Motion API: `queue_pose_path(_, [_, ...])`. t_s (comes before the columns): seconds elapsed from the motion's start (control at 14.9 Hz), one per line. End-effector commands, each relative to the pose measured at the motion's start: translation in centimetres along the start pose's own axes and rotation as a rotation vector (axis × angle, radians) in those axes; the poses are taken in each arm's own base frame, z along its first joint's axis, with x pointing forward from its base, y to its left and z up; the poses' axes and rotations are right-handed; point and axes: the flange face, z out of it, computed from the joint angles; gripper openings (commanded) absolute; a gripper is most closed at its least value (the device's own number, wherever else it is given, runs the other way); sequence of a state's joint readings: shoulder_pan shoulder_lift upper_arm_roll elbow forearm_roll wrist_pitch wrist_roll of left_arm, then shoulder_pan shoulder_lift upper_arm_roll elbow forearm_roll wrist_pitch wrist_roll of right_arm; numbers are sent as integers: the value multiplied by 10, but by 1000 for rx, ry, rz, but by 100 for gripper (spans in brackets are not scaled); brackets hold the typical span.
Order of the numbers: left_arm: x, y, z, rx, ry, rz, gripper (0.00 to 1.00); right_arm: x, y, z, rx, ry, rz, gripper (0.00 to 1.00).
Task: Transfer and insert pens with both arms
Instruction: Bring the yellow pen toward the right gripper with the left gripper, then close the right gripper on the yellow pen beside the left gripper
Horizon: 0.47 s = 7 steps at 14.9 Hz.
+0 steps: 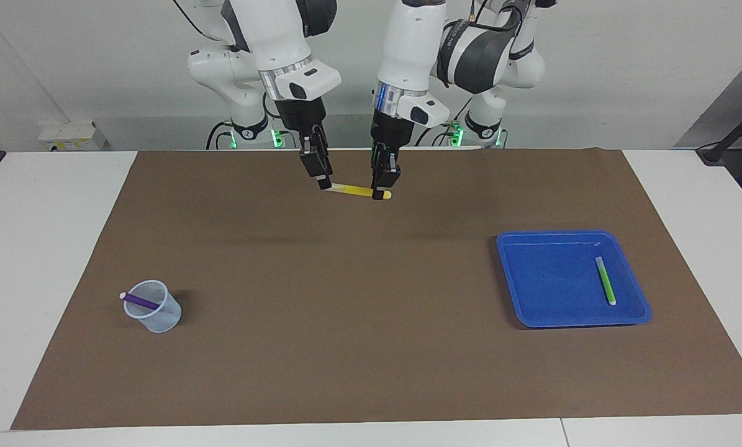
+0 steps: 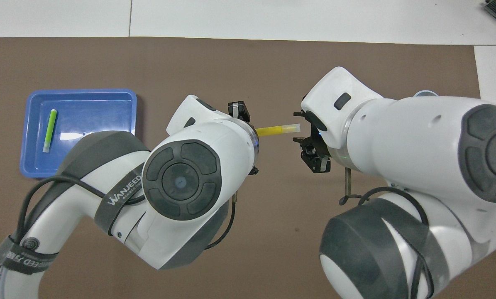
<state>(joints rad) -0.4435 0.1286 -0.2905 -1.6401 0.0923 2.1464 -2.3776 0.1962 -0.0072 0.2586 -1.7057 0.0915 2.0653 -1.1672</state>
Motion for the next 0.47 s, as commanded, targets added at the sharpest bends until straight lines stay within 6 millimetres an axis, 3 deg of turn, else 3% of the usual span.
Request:
queue_pose_path(0.0, [-3,-4,-2,-23,2,-5,0,5,-1,13,-15,-1,-19,47])
queue_pose_path(0.4, [-3,-3,-2,-23,2,-5,0,4,1,26,-17,-26,-48,33])
